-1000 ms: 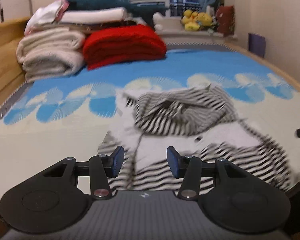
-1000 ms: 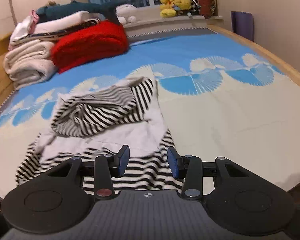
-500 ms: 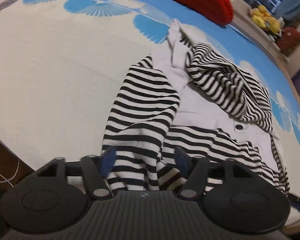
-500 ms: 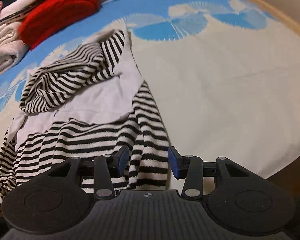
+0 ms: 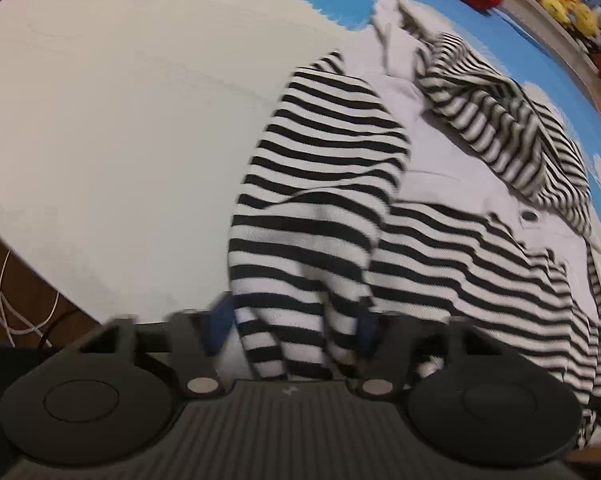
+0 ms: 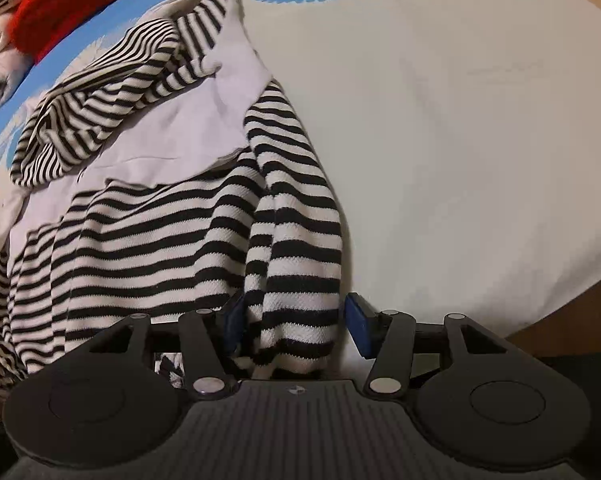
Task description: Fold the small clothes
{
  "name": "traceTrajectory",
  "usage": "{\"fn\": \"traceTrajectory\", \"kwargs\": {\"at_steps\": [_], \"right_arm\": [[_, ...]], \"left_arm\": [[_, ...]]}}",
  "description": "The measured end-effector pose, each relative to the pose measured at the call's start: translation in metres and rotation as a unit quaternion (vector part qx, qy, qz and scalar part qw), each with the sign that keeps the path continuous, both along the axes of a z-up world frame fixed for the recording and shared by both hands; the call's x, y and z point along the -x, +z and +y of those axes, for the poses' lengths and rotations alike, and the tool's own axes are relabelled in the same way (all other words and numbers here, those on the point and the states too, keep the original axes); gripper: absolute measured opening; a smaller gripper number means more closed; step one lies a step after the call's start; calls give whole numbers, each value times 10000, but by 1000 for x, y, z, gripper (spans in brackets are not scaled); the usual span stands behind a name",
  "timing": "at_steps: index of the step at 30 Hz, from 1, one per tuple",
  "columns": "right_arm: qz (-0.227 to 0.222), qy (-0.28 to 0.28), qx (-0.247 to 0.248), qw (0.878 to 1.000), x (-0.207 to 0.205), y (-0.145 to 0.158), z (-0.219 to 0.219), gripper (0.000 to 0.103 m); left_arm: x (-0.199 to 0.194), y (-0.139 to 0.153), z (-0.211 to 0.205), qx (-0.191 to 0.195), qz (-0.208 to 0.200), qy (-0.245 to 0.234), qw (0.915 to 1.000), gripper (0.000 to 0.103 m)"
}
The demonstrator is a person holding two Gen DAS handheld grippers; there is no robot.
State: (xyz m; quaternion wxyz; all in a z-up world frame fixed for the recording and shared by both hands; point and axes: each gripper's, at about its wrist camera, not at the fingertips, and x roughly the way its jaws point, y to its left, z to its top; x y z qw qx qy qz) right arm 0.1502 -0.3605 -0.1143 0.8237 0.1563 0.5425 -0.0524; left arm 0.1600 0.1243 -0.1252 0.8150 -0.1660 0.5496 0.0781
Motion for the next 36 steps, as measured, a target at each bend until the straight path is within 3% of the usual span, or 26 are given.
{"fn": "traceTrajectory", "kwargs": {"at_steps": [1,2,5,8,10,14,15,18,19,21,24,29,30,31,33,36], "right_arm": [[-33,35,-28,10000,2,1,1,36],[-84,58,-88,9999,4,3,1,13],[-492,-124,-28,9987,11,19,-7,8],[-938,-517,296,9938,25,42,-25,7],[-894,-770,343,9924,31,44,-37,7],[-202,-349,348,9986,24,19,-28,7],[-82,-254,297,9992,23,14,-26,8],[36,-244,302,9992,20,11,-21,11],[45,-304,306,9991,19,12,-20,15],[165,-381,356,9985,18,10,-16,42],[357,-276,454,9979,15,2,-7,47],[358,-113,545,9978,14,0,-1,46],[345,-102,516,9980,14,0,-1,40],[322,-65,447,9985,14,1,0,34],[211,17,355,9991,13,3,0,11],[-219,27,317,9993,17,18,1,8]], "left_arm": [[1,1,-2,72,-36,-109,9999,14],[2,2,-5,130,-84,-198,9997,10],[9,14,-18,-34,-316,-450,9985,9],[25,39,-32,203,-758,-717,9943,9],[38,51,-43,-17,-963,-922,9911,9],[39,28,-39,-220,-258,-713,9969,10],[36,23,-33,-109,-145,-608,9980,14],[29,21,-16,214,-27,-280,9994,39],[28,21,-15,208,-22,-246,9995,44],[26,20,-14,176,46,-259,9995,46],[27,15,-17,144,174,-351,9991,46],[25,11,-19,79,208,-410,9989,44],[25,11,-20,63,208,-433,9988,39],[25,11,-21,39,194,-471,9987,26],[25,15,-24,-9,82,-547,9985,8],[28,29,-30,-262,-281,-727,9966,7]]}}
